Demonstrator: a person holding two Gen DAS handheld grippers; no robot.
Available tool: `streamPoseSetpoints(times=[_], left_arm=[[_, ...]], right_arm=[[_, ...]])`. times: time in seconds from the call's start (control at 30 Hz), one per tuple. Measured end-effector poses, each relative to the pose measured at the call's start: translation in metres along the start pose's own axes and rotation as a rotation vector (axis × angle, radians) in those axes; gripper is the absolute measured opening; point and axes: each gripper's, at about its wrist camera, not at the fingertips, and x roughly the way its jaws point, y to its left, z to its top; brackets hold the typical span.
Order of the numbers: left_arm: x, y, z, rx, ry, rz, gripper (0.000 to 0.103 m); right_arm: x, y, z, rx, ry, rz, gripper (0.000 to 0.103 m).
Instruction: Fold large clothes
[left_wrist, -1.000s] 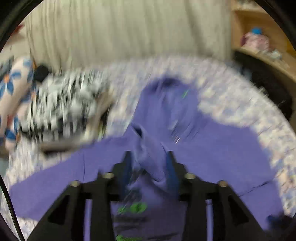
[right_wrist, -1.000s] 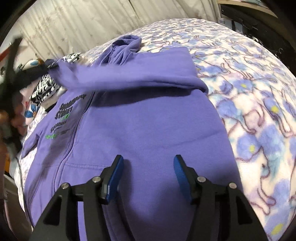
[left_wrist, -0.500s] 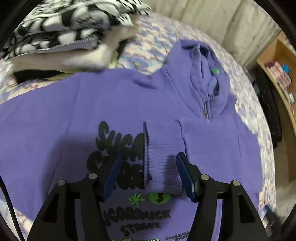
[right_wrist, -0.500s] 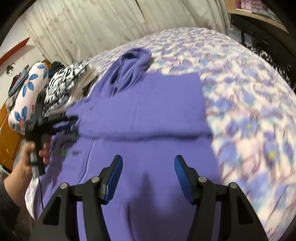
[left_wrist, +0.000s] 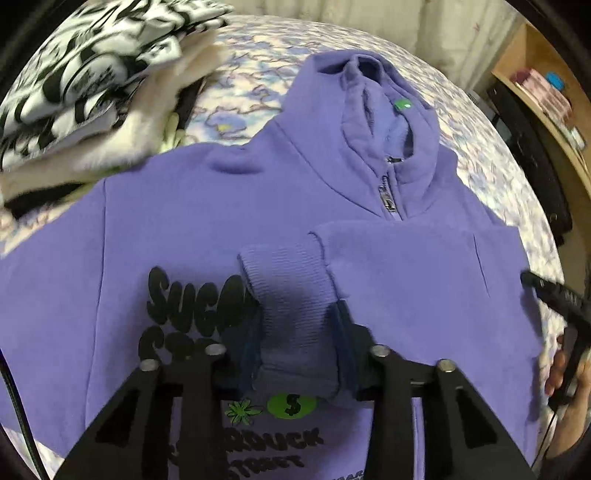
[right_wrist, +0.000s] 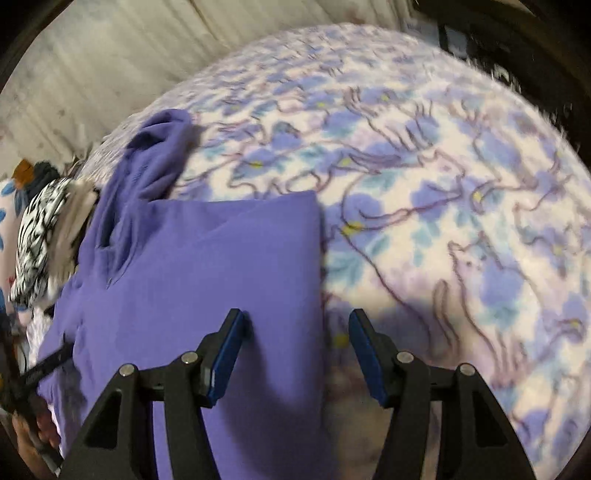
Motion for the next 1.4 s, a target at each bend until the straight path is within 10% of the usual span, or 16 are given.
streamPoseSetpoints(times=[0.1,0.17,0.4,0.8,0.87,1.0,1.1,1.3,1.4], left_arm=[[-0.004,-0.007,0.002,0.03,-0.014,0.031,0.006],[-0.008,-0.014,0.006,0.064,-0.034,0.054,0.003],[-0.016,-0.029,0.024,0.102,-0.151,0.115,0.003],[-0.018,-0.013,0.008,0.093,-0.043,0.225,0.036],[-0.027,-0.013,0.009,0.091,-0.042,0.218,0.06],[-0.062,-0.033,0.002,0.118,-0.149,0.155,0.07],[-0.079,-0.051,-0.008,0.125,-0.223,0.149,0.07],[-0.07,-0.084,-0.03,0.157,-0.235,0.08,0.07],[-0.048,-0.088,-0.04,0.095,-0.203,0.055,0.065]], right_arm=[[0.006,0.001,0.0,0.002,-0.02,0.012,0.058],[0.001,0.011,-0.001,-0.05,-0.046,0.028,0.021],[-0.007,0.003,-0.002,0.012,-0.133,-0.004,0.017],[-0.049,0.016,-0.007,-0.069,-0.153,-0.168,0.033],[-0.068,0.028,-0.013,-0.102,-0.204,-0.153,0.033],[-0.114,0.059,-0.037,-0.186,-0.404,-0.141,0.034],[-0.121,0.085,-0.048,-0.263,-0.392,-0.049,0.076],[-0.094,0.123,-0.071,-0.329,-0.307,-0.063,0.076],[-0.063,0.128,-0.08,-0.304,-0.221,-0.031,0.06]])
